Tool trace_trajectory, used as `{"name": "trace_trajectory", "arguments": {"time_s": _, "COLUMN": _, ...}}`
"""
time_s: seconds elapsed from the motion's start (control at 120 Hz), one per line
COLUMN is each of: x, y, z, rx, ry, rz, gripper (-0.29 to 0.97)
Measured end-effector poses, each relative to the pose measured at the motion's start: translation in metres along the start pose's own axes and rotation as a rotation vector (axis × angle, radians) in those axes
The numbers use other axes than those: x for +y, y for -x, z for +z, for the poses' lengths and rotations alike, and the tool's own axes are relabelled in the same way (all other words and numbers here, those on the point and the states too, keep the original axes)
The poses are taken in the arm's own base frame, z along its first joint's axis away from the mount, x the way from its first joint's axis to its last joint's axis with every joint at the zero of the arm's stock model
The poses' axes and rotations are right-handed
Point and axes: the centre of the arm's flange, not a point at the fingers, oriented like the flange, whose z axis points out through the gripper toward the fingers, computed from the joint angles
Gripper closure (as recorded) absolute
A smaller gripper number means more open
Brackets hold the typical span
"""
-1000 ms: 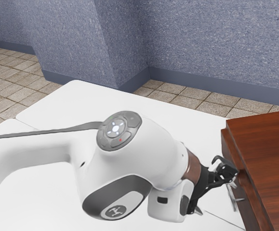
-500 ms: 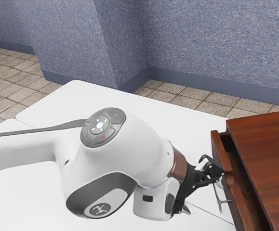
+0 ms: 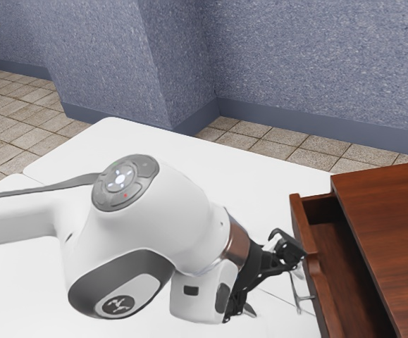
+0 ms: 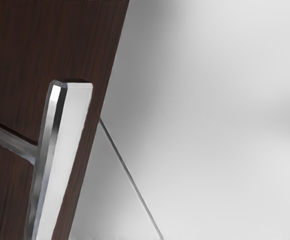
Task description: Pull the drawer handle with one arm to open the drawer
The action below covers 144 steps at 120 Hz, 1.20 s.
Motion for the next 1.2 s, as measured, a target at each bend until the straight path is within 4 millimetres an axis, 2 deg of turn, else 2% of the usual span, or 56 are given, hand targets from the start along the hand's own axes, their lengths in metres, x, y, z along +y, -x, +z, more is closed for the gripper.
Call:
{"name": "trace_trajectory", "arguments": {"time_s": 0.208, "x": 0.006, "y": 0.001, "z": -0.009, "rx": 0.003, "ry": 0.004, "rz": -0.004, "gripper": 0.07}}
{"name": "trace_trajectory", "arguments": {"time_s": 0.575, "x": 0.017, "y": 0.002, "z": -0.022, "rx": -0.003, "ry": 0.053, "rz": -0.002, "gripper": 0.03}}
{"name": "trace_trajectory", "arguments": {"time_s": 0.992, "x": 0.039, "y": 0.007, "z": -0.029, "rx": -0.004, "ry": 0.077, "rz": -0.015, "gripper": 0.0}}
{"name": "trace_trajectory", "arguments": {"time_s": 1.2, "x": 0.05, "y": 0.008, "z": -0.036, "rx": -0.001, "ry": 0.072, "rz": -0.019, "gripper": 0.04}}
